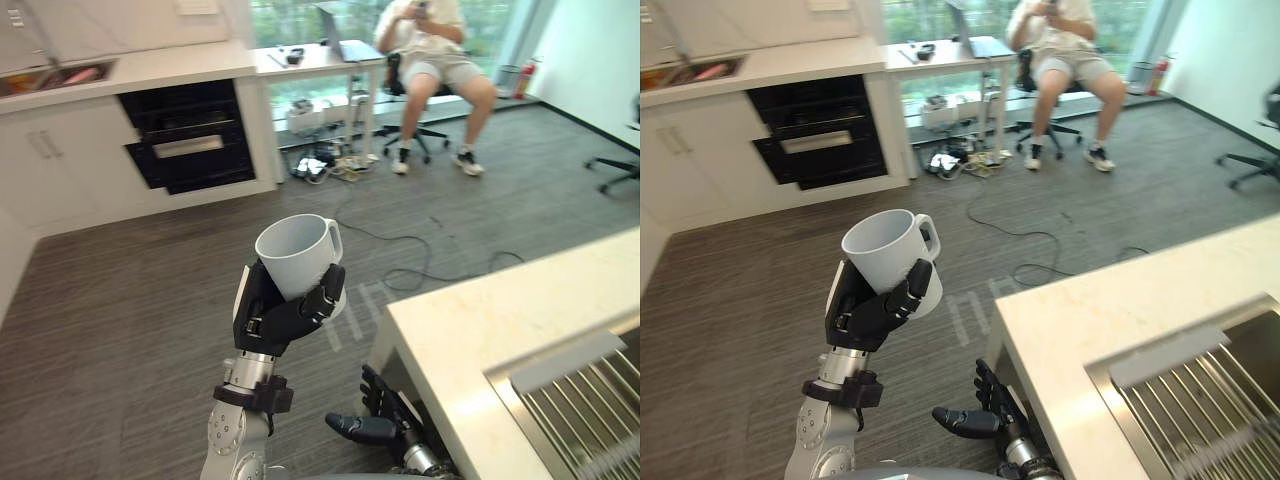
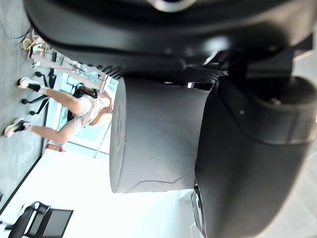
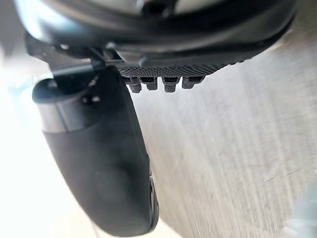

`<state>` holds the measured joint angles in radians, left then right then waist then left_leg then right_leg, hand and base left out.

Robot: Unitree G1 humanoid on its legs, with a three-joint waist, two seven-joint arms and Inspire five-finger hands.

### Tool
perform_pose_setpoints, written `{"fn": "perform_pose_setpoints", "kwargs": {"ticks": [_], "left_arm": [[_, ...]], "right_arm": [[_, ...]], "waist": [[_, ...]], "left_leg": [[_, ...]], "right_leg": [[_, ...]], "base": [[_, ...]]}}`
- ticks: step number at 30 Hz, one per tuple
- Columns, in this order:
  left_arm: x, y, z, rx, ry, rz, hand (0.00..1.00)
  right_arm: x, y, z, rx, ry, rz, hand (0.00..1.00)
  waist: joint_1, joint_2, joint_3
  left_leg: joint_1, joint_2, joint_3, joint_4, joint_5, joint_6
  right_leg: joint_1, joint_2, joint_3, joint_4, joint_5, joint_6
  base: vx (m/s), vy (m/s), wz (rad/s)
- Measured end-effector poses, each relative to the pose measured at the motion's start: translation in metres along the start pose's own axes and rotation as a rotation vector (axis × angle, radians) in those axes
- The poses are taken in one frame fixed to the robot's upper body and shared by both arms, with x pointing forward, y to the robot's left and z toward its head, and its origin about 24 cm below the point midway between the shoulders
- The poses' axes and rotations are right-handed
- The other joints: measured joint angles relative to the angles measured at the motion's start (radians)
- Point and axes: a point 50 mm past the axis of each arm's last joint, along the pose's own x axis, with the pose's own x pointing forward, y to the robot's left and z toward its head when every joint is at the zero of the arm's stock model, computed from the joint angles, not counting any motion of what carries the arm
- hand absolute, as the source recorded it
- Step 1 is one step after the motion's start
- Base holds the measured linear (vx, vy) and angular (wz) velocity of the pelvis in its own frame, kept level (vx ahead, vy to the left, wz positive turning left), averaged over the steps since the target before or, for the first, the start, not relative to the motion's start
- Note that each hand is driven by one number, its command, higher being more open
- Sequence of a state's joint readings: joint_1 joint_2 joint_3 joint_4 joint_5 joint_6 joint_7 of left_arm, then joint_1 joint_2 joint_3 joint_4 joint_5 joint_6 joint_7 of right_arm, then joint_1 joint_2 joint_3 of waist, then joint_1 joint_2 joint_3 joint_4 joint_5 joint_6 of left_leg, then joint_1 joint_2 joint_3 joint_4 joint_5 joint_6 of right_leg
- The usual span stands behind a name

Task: Walk over to the sink, pick up the cup, carry it to the dishwasher, place the cup inside the dishwasher, then close the dishwasher door

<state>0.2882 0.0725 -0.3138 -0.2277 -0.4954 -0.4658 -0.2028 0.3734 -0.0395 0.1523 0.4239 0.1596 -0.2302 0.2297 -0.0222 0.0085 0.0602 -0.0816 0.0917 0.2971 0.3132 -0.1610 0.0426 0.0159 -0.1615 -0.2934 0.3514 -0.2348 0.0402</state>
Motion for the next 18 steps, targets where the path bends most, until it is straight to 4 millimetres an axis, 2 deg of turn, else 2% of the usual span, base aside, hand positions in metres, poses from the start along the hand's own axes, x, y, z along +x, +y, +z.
{"fn": "perform_pose_setpoints", "kwargs": {"ticks": [2, 3, 5, 7, 9, 11, 13, 14, 15, 16, 17, 18], "left_arm": [[0.003, -0.002, 0.0, -0.017, -0.008, -0.033, 0.0], [0.002, -0.001, 0.001, -0.021, -0.01, -0.037, 0.0], [0.0, 0.003, -0.001, -0.015, 0.011, -0.033, 0.0], [-0.002, 0.006, -0.01, -0.026, 0.049, -0.021, 0.0], [-0.005, 0.009, -0.023, -0.032, 0.122, -0.022, 0.0], [-0.009, 0.009, -0.032, -0.038, 0.183, -0.04, 0.0], [-0.013, 0.009, -0.04, -0.042, 0.238, -0.044, 0.0], [-0.015, 0.007, -0.044, -0.049, 0.269, -0.049, 0.0], [-0.014, 0.006, -0.045, -0.045, 0.276, -0.055, 0.0], [-0.012, 0.002, -0.047, -0.035, 0.292, -0.08, 0.0], [-0.011, -0.002, -0.049, -0.036, 0.296, -0.099, 0.0], [-0.01, -0.006, -0.05, -0.036, 0.297, -0.117, 0.0]], "right_arm": [[0.008, -0.009, 0.008, -0.002, -0.025, -0.04, 1.0], [0.014, -0.015, 0.012, -0.003, -0.025, -0.063, 1.0], [0.023, -0.021, 0.015, -0.002, -0.015, -0.089, 1.0], [0.025, -0.028, 0.014, -0.017, 0.003, -0.107, 1.0], [0.025, -0.031, 0.007, -0.016, 0.043, -0.122, 1.0], [0.024, -0.032, -0.001, -0.009, 0.079, -0.129, 1.0], [0.02, -0.034, -0.01, -0.004, 0.117, -0.137, 1.0], [0.017, -0.036, -0.014, -0.007, 0.134, -0.145, 1.0], [0.016, -0.036, -0.015, -0.005, 0.14, -0.146, 1.0], [0.012, -0.04, -0.019, -0.003, 0.152, -0.164, 1.0], [0.005, -0.042, -0.024, -0.005, 0.17, -0.176, 1.0], [-0.002, -0.045, -0.031, -0.003, 0.204, -0.19, 1.0]], "waist": [[0.009, -0.001, -0.008], [0.01, -0.012, -0.011], [0.014, -0.022, -0.013], [0.023, -0.021, -0.014], [0.024, -0.021, -0.014], [0.016, -0.013, -0.014], [0.007, -0.009, -0.005], [0.001, -0.006, -0.003], [-0.007, -0.024, -0.001], [-0.02, -0.034, 0.001], [-0.019, -0.025, -0.004], [-0.021, -0.008, -0.015]], "left_leg": [[0.008, -0.025, 0.059, -0.062, 0.047, -0.004], [0.011, -0.045, 0.076, -0.101, 0.075, 0.004], [0.005, -0.064, 0.086, -0.126, 0.096, 0.015], [0.008, -0.074, 0.101, -0.146, 0.109, 0.017], [0.061, -0.114, 0.075, -0.285, 0.193, 0.02], [0.106, -0.132, 0.052, -0.41, 0.265, 0.022], [0.104, -0.131, 0.043, -0.41, 0.265, 0.02], [0.094, -0.139, 0.052, -0.41, 0.234, 0.008], [0.095, -0.154, 0.062, -0.397, 0.217, 0.015], [0.057, -0.153, 0.091, -0.258, 0.174, 0.067], [0.047, -0.132, 0.102, -0.162, 0.124, 0.061], [0.06, -0.128, 0.069, -0.177, 0.085, 0.03]], "right_leg": [[0.003, -0.018, -0.006, -0.005, 0.0, -0.001], [0.011, -0.026, -0.008, -0.026, 0.0, -0.001], [0.033, -0.029, -0.016, -0.062, 0.003, 0.003], [0.052, -0.029, -0.026, -0.083, 0.008, 0.011], [0.061, -0.03, -0.035, -0.092, 0.013, 0.017], [0.062, -0.028, -0.041, -0.09, 0.014, 0.02], [0.058, -0.029, -0.044, -0.068, 0.013, 0.02], [0.057, -0.034, -0.048, -0.079, 0.003, 0.018], [0.049, -0.055, -0.057, -0.096, -0.004, 0.029], [0.043, -0.087, -0.072, -0.078, -0.005, 0.044], [0.045, -0.086, -0.071, -0.067, -0.014, 0.053], [0.039, -0.057, -0.022, -0.041, -0.024, 0.033]], "base": [[0.08, 0.085, 1.24], [0.07, 0.134, 1.12], [0.0, 0.106, 0.85], [-0.06, 0.085, 0.55], [-0.14, 0.055, 0.38], [-0.16, 0.029, 0.33], [-0.24, 0.007, 0.22], [-0.23, 0.044, 0.18], [-0.14, 0.101, 0.32], [-0.04, 0.077, 0.35], [-0.01, 0.084, 0.41], [0.01, 0.045, 0.32]]}}
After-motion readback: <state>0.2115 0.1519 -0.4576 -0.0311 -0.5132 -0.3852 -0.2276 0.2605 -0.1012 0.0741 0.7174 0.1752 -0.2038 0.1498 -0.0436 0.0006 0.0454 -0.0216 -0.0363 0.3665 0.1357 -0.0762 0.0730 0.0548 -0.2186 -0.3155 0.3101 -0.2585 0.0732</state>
